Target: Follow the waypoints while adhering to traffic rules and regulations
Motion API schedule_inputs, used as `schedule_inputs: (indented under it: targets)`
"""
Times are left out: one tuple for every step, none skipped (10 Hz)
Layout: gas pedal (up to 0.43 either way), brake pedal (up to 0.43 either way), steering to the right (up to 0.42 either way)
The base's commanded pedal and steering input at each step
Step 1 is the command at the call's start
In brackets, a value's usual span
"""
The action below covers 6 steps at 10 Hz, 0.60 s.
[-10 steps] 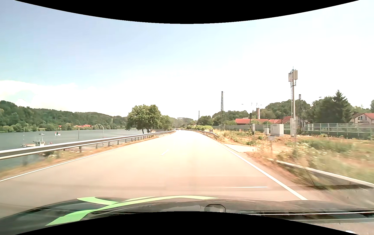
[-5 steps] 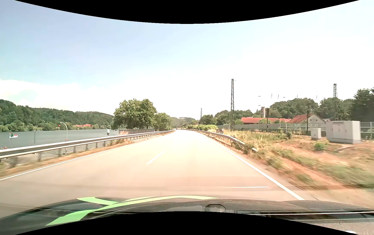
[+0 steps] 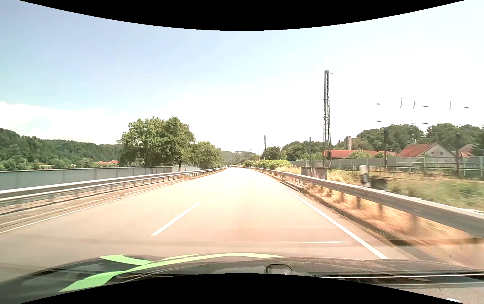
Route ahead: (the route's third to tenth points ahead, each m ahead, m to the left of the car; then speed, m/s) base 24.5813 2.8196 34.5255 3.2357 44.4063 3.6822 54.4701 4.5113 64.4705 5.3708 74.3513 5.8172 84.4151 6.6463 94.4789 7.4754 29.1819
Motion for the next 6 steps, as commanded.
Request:
schedule_inputs:
  targets:
    - [0.22, 0.0, -0.011]
    - [0.24, 0.0, -0.011]
    - [0.26, 0.0, -0.011]
    - [0.268, 0.0, -0.011]
    - [0.28, 0.0, -0.011]
    - [0.287, 0.0, -0.011]
